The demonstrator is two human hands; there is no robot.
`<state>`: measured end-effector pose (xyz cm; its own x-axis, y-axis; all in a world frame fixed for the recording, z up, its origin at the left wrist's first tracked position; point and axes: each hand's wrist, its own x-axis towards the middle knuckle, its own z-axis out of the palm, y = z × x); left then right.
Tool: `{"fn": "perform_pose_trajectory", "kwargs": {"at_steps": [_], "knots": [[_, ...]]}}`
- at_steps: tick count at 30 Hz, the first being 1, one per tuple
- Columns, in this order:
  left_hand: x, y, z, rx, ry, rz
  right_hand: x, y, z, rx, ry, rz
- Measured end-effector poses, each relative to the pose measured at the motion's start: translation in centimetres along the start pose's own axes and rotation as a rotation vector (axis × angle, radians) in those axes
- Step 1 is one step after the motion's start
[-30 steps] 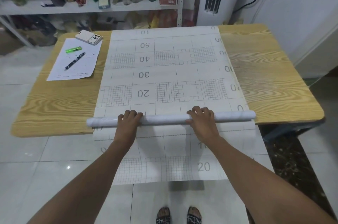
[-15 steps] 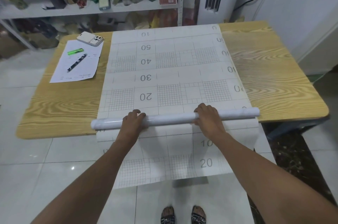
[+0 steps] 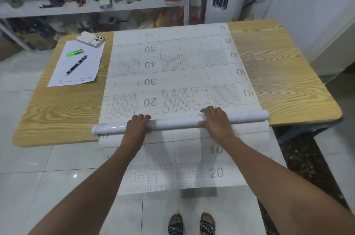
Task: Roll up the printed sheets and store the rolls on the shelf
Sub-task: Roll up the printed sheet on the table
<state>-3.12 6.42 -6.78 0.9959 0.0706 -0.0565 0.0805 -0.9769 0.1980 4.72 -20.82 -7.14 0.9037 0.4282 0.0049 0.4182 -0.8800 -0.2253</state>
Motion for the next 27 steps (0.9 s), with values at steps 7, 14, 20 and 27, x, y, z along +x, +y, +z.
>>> {"fn": "perform_pose_trajectory", "kwargs": {"at_steps": [7, 14, 20, 27], "knots": [[0.0, -0.8, 0.3, 0.039, -0.011, 0.041, 0.3, -0.3, -0.5, 0.057, -0.074, 0.017], [-0.5, -0.5, 0.3, 0.128, 0.014, 0.003, 0.7, -0.5, -0.9, -0.027, -0.093, 0.016], [-0.1, -0.1, -0.2, 0.039, -0.033, -0.021, 0.8, -0.7, -0.6, -0.051, -0.092, 0.021], [0.7, -0.6, -0.4, -0.001, -0.074, -0.031, 0.8, -0.8, -0.5, -0.036, -0.046, 0.047]]}}
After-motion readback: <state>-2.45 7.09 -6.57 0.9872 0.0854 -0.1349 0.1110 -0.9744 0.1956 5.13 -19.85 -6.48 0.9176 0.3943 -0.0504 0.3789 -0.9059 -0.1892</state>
